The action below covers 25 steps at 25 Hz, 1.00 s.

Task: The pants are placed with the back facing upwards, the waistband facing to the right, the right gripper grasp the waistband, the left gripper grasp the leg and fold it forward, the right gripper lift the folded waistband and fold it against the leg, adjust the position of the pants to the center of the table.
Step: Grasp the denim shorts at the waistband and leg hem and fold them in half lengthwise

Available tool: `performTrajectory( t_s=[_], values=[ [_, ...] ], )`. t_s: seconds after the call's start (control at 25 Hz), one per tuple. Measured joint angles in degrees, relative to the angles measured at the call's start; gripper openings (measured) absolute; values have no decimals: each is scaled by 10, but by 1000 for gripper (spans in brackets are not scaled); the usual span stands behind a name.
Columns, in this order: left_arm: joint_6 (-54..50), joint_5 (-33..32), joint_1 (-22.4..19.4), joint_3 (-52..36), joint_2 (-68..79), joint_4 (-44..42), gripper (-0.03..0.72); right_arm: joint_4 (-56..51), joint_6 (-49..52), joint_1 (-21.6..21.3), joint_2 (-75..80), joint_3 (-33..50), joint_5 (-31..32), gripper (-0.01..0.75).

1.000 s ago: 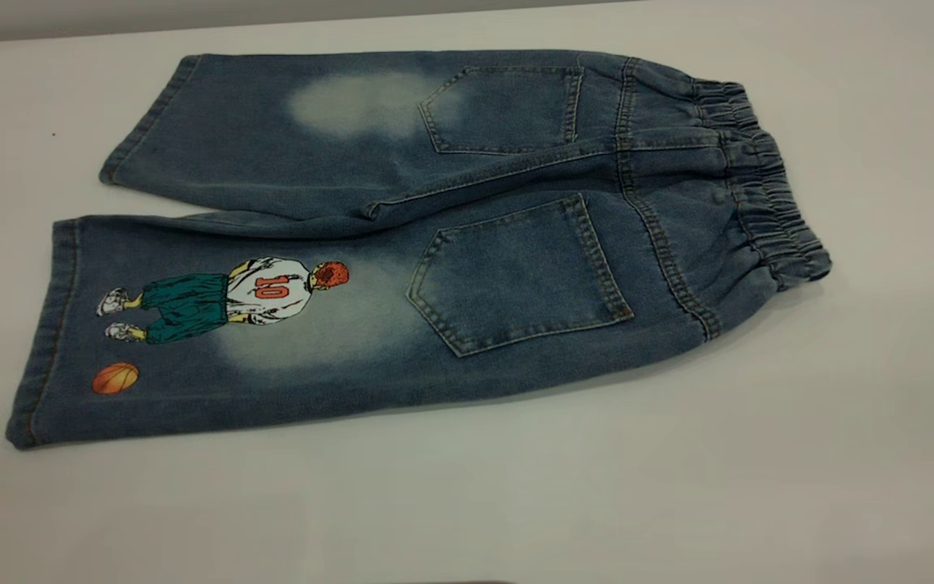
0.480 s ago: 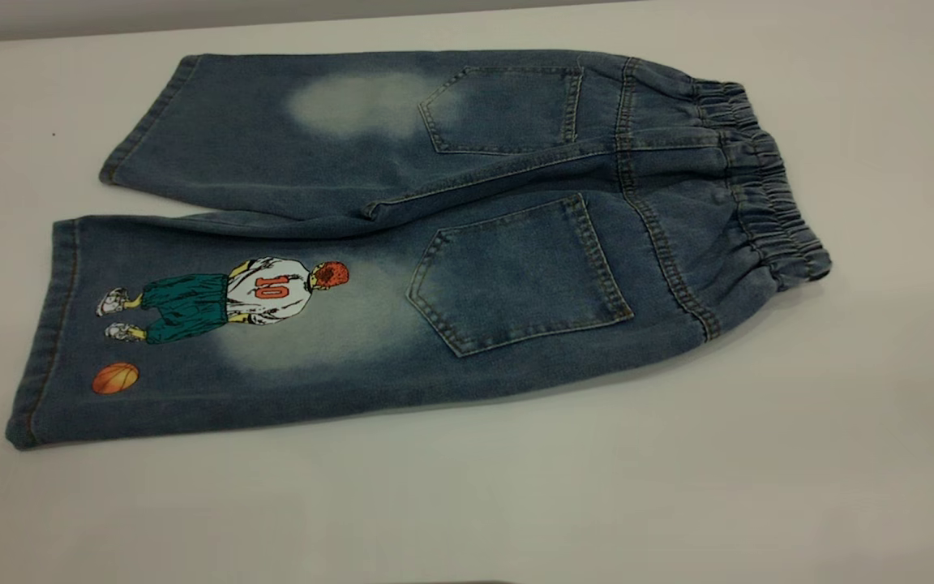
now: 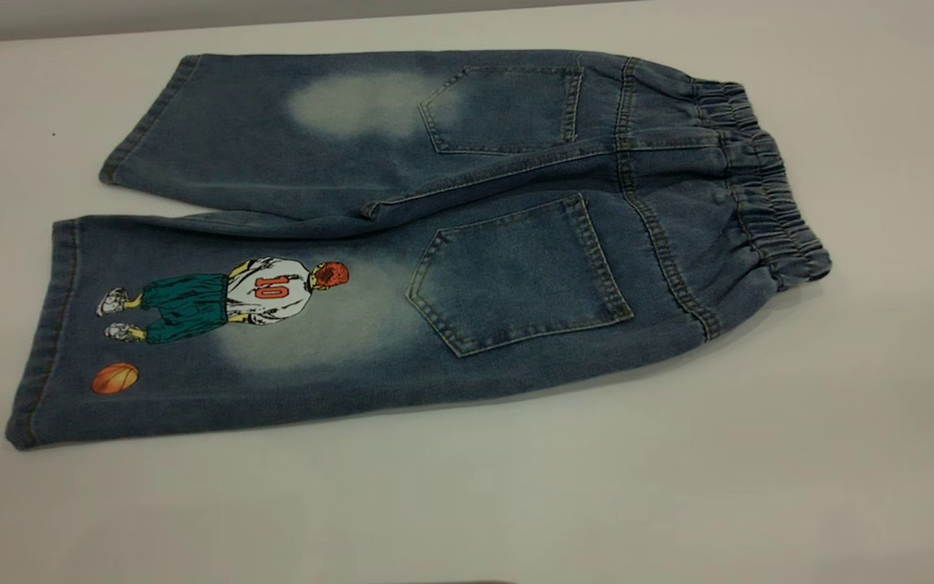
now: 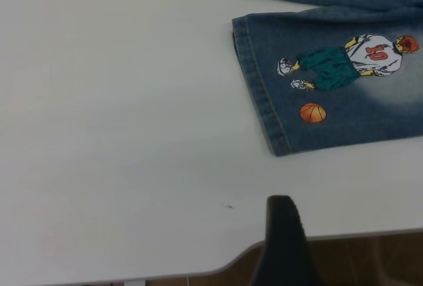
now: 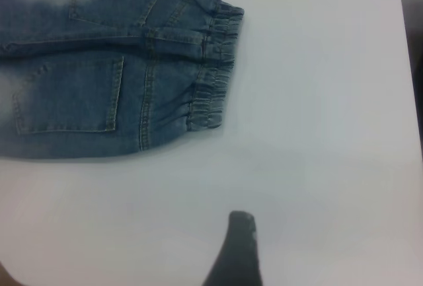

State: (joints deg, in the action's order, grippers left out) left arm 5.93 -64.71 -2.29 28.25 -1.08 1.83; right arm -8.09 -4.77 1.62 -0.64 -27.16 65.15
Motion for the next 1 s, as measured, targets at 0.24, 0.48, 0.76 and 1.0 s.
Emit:
performTrajectory(
  t_s=[0.24, 0.48, 0.76, 1.0],
  values=[
    [0, 0, 0, 0, 0, 0, 463, 0, 0, 0, 0, 0, 0, 580],
    [0, 0, 0, 0, 0, 0, 463, 0, 0, 0, 0, 0, 0, 580],
    [-3, 0, 0, 0, 0, 0, 463, 0, 0, 0, 0, 0, 0, 580],
    [-45, 0, 0, 0, 31, -1, 463, -43, 1, 0, 0, 0, -1, 580]
  ],
)
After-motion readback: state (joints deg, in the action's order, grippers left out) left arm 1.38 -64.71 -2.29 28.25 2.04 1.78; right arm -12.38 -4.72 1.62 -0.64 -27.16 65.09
